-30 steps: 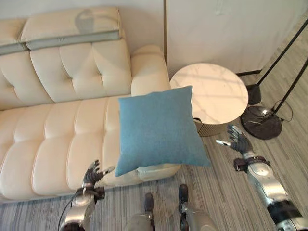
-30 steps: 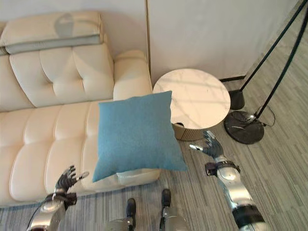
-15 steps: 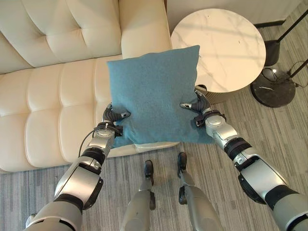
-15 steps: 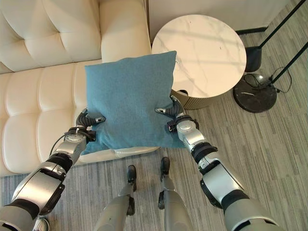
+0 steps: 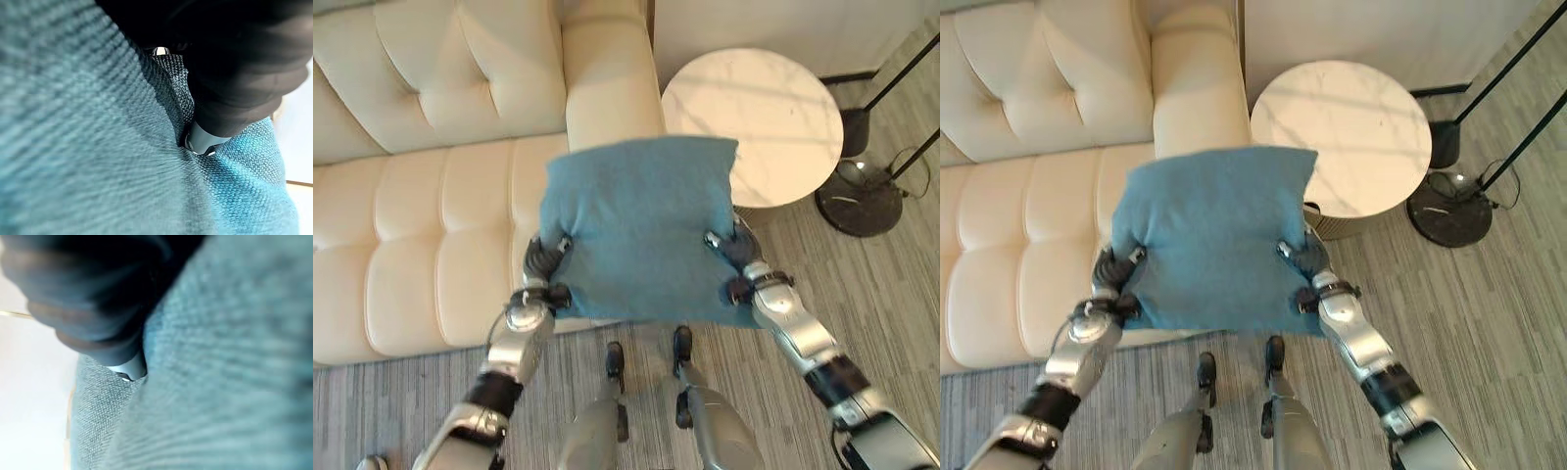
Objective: Pick up all the scattered cushions and arrange them neatly on the sofa.
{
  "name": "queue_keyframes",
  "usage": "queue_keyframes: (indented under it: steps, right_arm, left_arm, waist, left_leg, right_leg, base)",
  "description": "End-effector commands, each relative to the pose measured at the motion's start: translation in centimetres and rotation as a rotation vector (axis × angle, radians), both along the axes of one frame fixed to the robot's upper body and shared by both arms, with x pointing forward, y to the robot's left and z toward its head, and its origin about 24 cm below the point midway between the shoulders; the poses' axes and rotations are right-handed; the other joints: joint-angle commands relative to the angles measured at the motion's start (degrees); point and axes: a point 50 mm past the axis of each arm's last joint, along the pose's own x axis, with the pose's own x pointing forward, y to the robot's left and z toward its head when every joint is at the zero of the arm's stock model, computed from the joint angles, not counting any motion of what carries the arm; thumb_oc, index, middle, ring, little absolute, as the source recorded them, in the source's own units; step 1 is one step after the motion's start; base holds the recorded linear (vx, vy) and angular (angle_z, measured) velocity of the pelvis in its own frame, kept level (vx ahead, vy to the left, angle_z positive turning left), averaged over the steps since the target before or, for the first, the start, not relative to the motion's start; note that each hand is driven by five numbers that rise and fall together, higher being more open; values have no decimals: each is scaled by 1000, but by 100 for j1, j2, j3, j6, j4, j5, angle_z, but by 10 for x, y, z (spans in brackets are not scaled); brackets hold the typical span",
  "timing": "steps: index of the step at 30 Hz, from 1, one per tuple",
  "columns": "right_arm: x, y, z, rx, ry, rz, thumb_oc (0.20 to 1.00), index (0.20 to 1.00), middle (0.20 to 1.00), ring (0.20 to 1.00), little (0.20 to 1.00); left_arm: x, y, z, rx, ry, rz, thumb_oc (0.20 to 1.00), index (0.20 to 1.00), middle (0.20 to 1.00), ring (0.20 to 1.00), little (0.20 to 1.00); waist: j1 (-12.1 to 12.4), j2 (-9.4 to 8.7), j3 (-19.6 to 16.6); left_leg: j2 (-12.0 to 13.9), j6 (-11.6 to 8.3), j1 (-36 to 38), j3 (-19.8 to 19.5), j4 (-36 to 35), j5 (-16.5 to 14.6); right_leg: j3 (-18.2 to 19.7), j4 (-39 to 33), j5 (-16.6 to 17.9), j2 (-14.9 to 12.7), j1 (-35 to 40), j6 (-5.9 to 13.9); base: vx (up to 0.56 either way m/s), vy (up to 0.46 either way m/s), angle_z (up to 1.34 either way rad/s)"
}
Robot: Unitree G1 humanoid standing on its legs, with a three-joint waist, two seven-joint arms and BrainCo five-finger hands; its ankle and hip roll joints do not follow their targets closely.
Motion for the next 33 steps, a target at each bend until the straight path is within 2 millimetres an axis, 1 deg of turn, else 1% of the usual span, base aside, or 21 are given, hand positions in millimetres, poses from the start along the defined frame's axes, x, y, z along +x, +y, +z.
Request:
queue_keyframes:
  steps: [1, 6, 9, 10, 11, 12, 13, 15, 16, 17, 19, 20, 22, 23, 24, 25, 26, 27, 28, 30, 33]
  right_arm:
    - [-23, 28, 25, 41, -192, 212, 200, 200, 200, 200, 200]
    - [-57, 5, 24, 73, -221, 182, 200, 200, 200, 200, 200]
    - [-69, 3, 25, 113, -233, 192, 200, 200, 200, 200, 200]
    - [-68, 4, 27, 112, -249, 188, 200, 200, 200, 200, 200]
    - [-67, 6, 31, 121, -275, 185, 200, 200, 200, 200, 200]
    - [-67, 6, 31, 122, -276, 185, 200, 200, 200, 200, 200]
    - [-67, 6, 31, 134, -277, 182, 200, 200, 200, 200, 200]
    - [-67, 4, 28, 153, -264, 171, 200, 200, 200, 200, 200]
    - [-67, 3, 28, 156, -267, 160, 200, 200, 200, 200, 200]
    - [-67, 2, 27, 150, -265, 153, 200, 200, 200, 200, 200]
    - [-66, 0, 30, 147, -277, 140, 200, 200, 200, 200, 200]
    - [-65, 0, 31, 146, -284, 136, 200, 200, 200, 200, 200]
    - [-63, -3, 34, 143, -294, 126, 200, 200, 200, 200, 200]
    - [-61, -9, 35, 123, -300, 101, 200, 200, 200, 200, 200]
    - [-61, -9, 36, 123, -300, 101, 200, 200, 200, 200, 200]
    - [-60, -10, 36, 106, -303, 92, 200, 200, 200, 200, 200]
    - [-60, -13, 36, 93, -302, 79, 200, 200, 200, 200, 200]
    - [-62, -13, 36, 95, -303, 84, 200, 200, 200, 200, 200]
    - [-62, -13, 37, 95, -303, 84, 200, 200, 200, 200, 200]
    - [-65, -15, 35, 74, -298, 88, 200, 200, 200, 200, 200]
    - [-66, -18, 35, 47, -296, 81, 200, 200, 200, 200, 200]
  left_arm:
    - [-1, -28, 36, 16, -232, -177, 200, 200, 200, 200, 200]
    - [-37, -5, 32, 79, -233, -144, 200, 200, 200, 200, 200]
    - [-52, 6, 32, 130, -232, -123, 200, 200, 200, 200, 200]
    - [-51, 7, 36, 142, -245, -121, 200, 200, 200, 200, 200]
    - [-50, 9, 41, 169, -265, -131, 200, 200, 200, 200, 200]
    - [-50, 9, 41, 169, -266, -131, 200, 200, 200, 200, 200]
    - [-50, 9, 41, 171, -268, -136, 200, 200, 200, 200, 200]
    - [-49, 9, 40, 174, -260, -146, 200, 200, 200, 200, 200]
    - [-50, 9, 39, 179, -253, -154, 200, 200, 200, 200, 200]
    - [-51, 9, 37, 181, -243, -156, 200, 200, 200, 200, 200]
    - [-50, 5, 37, 162, -251, -161, 200, 200, 200, 200, 200]
    - [-50, 5, 37, 157, -252, -162, 200, 200, 200, 200, 200]
    - [-50, 2, 37, 140, -252, -171, 200, 200, 200, 200, 200]
    - [-47, -3, 36, 121, -252, -185, 200, 200, 200, 200, 200]
    - [-47, -3, 36, 121, -253, -185, 200, 200, 200, 200, 200]
    - [-46, -7, 36, 109, -253, -194, 200, 200, 200, 200, 200]
    - [-46, -11, 35, 96, -255, -220, 200, 200, 200, 200, 200]
    - [-46, -13, 35, 90, -259, -231, 200, 200, 200, 200, 200]
    - [-46, -13, 35, 90, -259, -231, 200, 200, 200, 200, 200]
    - [-45, -17, 36, 79, -264, -247, 200, 200, 200, 200, 200]
    - [-42, -23, 35, 65, -261, -267, 200, 200, 200, 200, 200]
  waist:
    - [-48, -14, -937]
    - [-75, -49, -1226]
    - [-74, -111, -1121]
    - [-51, -123, -1025]
    - [43, -103, -808]
    - [43, -108, -817]
    - [81, -73, -772]
    - [135, -16, -804]
    - [187, 5, -870]
    - [223, 12, -918]
    - [320, -9, -990]
    - [398, -4, -1033]
    - [433, 64, -996]
    - [386, 171, -851]
    - [374, 182, -858]
    - [310, 202, -806]
    - [182, 169, -779]
    - [118, 105, -765]
    - [117, 113, -771]
    - [-10, -10, -781]
    - [-156, -67, -835]
  left_leg:
    - [-257, 24, 244, 80, 90, -438]
    - [-290, 95, 547, 91, 140, -597]
    - [-297, 170, 474, 191, 218, -605]
    - [-263, 189, 368, 227, 318, -577]
    - [-135, 211, 74, 269, 549, -460]
    - [-137, 211, 49, 271, 556, -447]
    - [-88, 219, -41, 249, 599, -391]
    - [-29, 215, -162, 158, 568, -218]
    - [-13, 195, -245, 60, 511, -81]
    - [-9, 174, -307, 6, 483, 2]
    - [-92, -12, -579, -175, 381, 344]
    - [-92, -88, -726, -183, 310, 460]
    - [-73, -241, -1033, -168, 339, 577]
    - [-56, -436, -1306, -24, 494, 663]
    - [-54, -438, -1332, -41, 515, 656]
    - [-23, -396, -1338, 158, 613, 561]
    - [10, -233, -1224, 397, 939, 256]
    - [-4, -161, -1116, 412, 1115, 42]
    - [4, -161, -1135, 406, 1120, 52]
    - [66, -101, -865, 411, 1484, -416]
    - [384, -102, -523, 713, 1782, -716]
  right_leg:
    - [163, 275, -708, -160, 254, 509]
    - [194, 280, -728, -176, 523, 557]
    - [297, 427, -570, -173, 353, 688]
    - [283, 645, -613, -166, 227, 695]
    - [217, 1352, -998, -137, 185, 611]
    - [219, 1358, -989, -139, 159, 608]
    - [199, 1774, -1181, -115, 193, 555]
    - [331, 2594, -1394, 9, 273, 490]
    - [467, 2930, -1399, 122, 332, 498]
    - [559, 3014, -1362, 160, 418, 491]
    - [800, 2236, -1896, 381, 958, 263]
    - [791, 1772, -2077, 412, 1164, 148]
    - [713, 1228, -2139, 504, 1194, 15]
    - [558, 995, -1974, 525, 1062, -8]
    - [543, 988, -1968, 531, 1055, -10]
    - [438, 915, -1852, 485, 969, 6]
    - [258, 761, -1654, 315, 872, 70]
    - [194, 734, -1567, 209, 850, 102]
    - [190, 725, -1549, 218, 839, 100]
    - [29, 698, -1412, 11, 779, 145]
    - [-350, 630, -1350, -208, 778, 158]
  base:
    - [112, 63, -1]
    - [46, 75, -2]
    - [-222, 39, -8]
    - [-603, -38, -14]
    - [-444, -50, -17]
    - [-420, -38, -13]
    - [-230, -19, 1]
    - [-311, -63, 21]
    - [-253, -111, 32]
    - [-201, -136, 36]
    - [-177, -156, 29]
    - [-250, -170, 41]
    - [-412, -154, 35]
    - [-422, -107, 36]
    - [-417, -58, 82]
    - [-340, 28, 93]
    - [-409, 40, 71]
    - [-286, 40, 38]
    - [-148, 19, 61]
    - [-134, 18, 61]
    - [-82, 51, 63]
